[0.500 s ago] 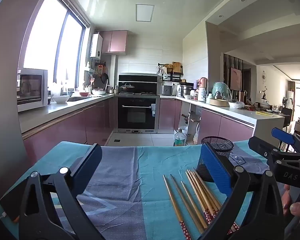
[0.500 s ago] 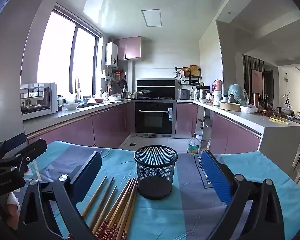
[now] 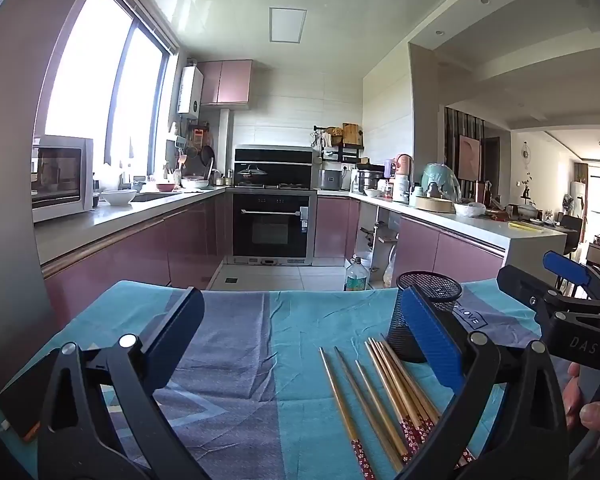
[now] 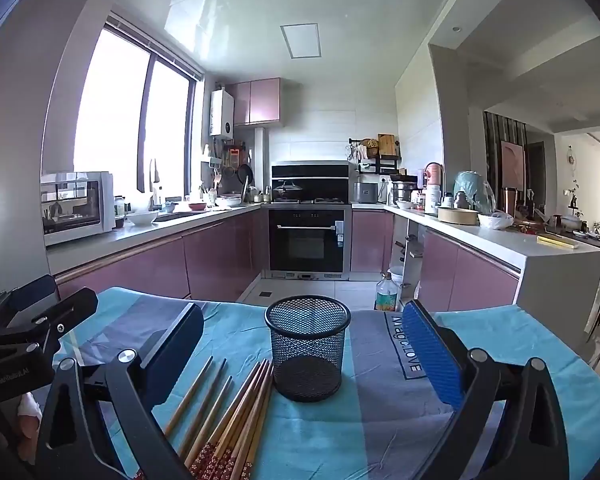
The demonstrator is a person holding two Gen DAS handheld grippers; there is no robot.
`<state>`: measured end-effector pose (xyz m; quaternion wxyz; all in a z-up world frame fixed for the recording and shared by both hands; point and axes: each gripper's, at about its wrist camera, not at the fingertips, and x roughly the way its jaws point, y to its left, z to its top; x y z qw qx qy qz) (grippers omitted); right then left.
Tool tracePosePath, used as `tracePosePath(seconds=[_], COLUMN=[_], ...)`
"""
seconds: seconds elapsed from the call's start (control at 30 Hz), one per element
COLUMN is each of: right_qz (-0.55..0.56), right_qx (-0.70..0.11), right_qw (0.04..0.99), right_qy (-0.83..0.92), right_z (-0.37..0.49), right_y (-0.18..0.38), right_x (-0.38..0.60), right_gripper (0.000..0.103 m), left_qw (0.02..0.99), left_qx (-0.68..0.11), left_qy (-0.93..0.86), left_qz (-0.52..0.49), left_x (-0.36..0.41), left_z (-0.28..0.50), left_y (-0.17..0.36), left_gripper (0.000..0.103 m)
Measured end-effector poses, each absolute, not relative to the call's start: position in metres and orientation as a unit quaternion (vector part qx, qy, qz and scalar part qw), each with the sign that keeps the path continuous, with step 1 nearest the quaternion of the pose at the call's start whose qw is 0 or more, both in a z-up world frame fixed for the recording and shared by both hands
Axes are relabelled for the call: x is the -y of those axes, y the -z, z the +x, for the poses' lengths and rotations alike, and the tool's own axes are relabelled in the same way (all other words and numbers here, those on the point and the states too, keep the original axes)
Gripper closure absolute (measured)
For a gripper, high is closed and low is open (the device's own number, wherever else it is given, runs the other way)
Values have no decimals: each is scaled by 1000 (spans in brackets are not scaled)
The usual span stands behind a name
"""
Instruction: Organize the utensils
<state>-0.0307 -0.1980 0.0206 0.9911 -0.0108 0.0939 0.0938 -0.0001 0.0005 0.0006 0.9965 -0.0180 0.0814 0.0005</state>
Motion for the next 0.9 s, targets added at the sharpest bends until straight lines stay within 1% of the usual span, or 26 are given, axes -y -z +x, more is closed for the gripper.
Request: tracePosePath(seconds=[0.9], right_qz=[-10], right_qx=[-89], right_qw=[992], right_qy=[-93], right_z=[-31], right_y=[-20], right_x=[195], right_gripper=[7], left_qw=[996], left_qx=[-83], left_qy=[3], left_qz=[-20], left_x=[8], left_z=[-3], left_y=[5], left_gripper=[6])
